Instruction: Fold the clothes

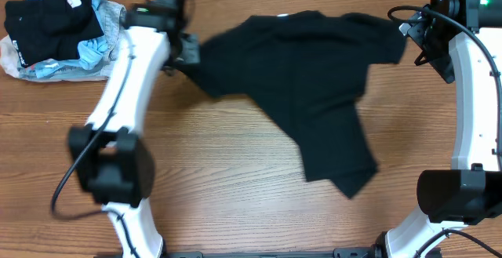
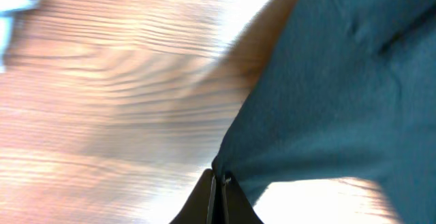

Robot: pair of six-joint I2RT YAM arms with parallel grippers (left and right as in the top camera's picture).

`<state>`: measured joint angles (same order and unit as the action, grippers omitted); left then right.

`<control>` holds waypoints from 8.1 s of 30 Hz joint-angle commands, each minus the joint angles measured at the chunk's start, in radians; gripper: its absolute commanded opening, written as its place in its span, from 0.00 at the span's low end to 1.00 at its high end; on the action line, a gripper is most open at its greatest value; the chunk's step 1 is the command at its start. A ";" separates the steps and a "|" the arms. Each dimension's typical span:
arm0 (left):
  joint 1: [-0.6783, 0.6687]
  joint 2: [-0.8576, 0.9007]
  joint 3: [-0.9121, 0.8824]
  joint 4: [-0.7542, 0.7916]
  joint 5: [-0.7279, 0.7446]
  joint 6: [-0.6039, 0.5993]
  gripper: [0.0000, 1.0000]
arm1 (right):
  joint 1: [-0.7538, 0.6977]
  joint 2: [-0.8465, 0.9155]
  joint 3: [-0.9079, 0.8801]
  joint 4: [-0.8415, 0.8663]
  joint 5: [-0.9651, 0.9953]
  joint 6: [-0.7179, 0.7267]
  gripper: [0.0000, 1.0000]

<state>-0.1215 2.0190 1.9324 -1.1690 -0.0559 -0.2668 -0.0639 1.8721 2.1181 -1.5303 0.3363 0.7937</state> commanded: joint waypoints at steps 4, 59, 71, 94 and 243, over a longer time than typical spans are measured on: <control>0.077 -0.110 0.029 -0.084 -0.029 -0.055 0.04 | 0.001 -0.018 -0.002 0.025 -0.028 0.032 1.00; 0.084 -0.109 -0.400 0.146 -0.030 -0.092 0.10 | 0.882 -0.015 -0.891 0.386 -0.451 -0.405 1.00; 0.084 -0.109 -0.400 0.176 0.020 -0.093 0.10 | 0.882 -0.015 -0.949 0.445 -0.450 -0.405 0.50; 0.084 -0.109 -0.400 0.204 0.069 -0.093 0.18 | 0.915 -0.015 -1.010 0.561 -0.361 -0.428 0.87; 0.084 -0.109 -0.400 0.201 0.016 -0.069 0.38 | 0.261 -0.015 -0.383 0.025 -0.205 -0.433 0.04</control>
<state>-0.0326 1.9057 1.5421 -0.9649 -0.0273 -0.3412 0.2749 1.8675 1.7054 -1.5269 0.0525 0.3260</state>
